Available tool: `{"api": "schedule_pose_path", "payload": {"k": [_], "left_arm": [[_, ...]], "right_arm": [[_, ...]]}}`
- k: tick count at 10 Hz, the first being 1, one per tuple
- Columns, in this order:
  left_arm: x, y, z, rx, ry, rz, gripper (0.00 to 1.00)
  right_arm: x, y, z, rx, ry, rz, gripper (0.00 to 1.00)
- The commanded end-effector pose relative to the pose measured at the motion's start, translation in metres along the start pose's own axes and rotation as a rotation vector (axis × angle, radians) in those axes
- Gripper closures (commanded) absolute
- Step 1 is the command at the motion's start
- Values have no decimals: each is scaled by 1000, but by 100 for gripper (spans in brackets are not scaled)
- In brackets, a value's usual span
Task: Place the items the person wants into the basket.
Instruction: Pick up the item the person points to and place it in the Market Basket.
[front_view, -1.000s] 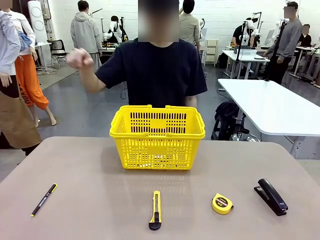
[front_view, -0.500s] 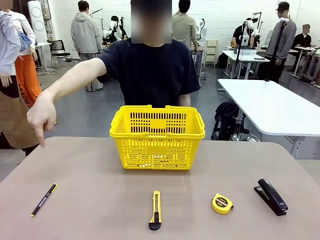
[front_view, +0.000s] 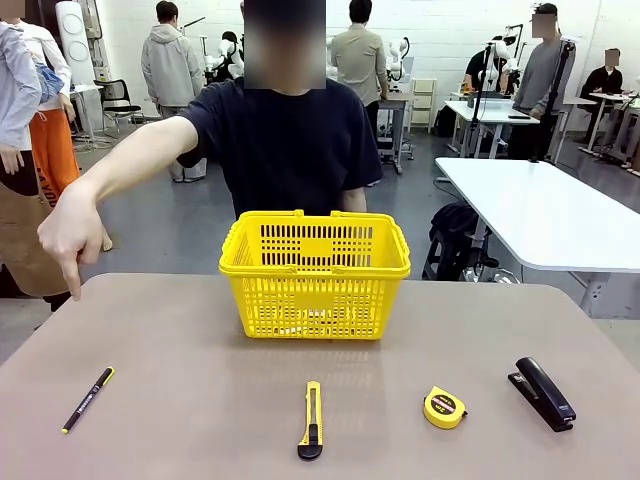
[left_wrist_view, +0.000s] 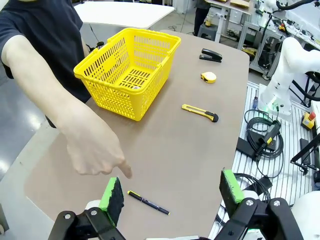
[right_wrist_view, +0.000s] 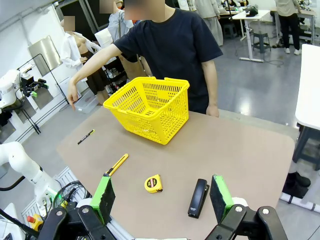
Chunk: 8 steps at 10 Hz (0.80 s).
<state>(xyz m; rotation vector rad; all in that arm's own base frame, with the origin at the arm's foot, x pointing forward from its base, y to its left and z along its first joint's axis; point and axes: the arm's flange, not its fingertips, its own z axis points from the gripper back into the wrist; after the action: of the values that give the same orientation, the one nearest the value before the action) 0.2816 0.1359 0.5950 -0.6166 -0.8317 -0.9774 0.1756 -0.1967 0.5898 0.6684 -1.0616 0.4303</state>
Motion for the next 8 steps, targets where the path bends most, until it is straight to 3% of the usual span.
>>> {"api": "schedule_pose_path", "payload": {"k": [1, 5, 7, 8], "left_arm": [[0, 1, 1, -8, -19, -25, 0], [0, 0, 0, 0, 0, 0, 0], [23, 15, -39, -72, 230, 151, 0], [37, 11, -66, -71, 285, 296, 0]], "right_arm": [[1, -1, -3, 13, -15, 8, 0], [1, -1, -3, 13, -15, 8, 0], [1, -1, -3, 13, -15, 8, 0], [1, -1, -3, 13, -15, 8, 0]]}}
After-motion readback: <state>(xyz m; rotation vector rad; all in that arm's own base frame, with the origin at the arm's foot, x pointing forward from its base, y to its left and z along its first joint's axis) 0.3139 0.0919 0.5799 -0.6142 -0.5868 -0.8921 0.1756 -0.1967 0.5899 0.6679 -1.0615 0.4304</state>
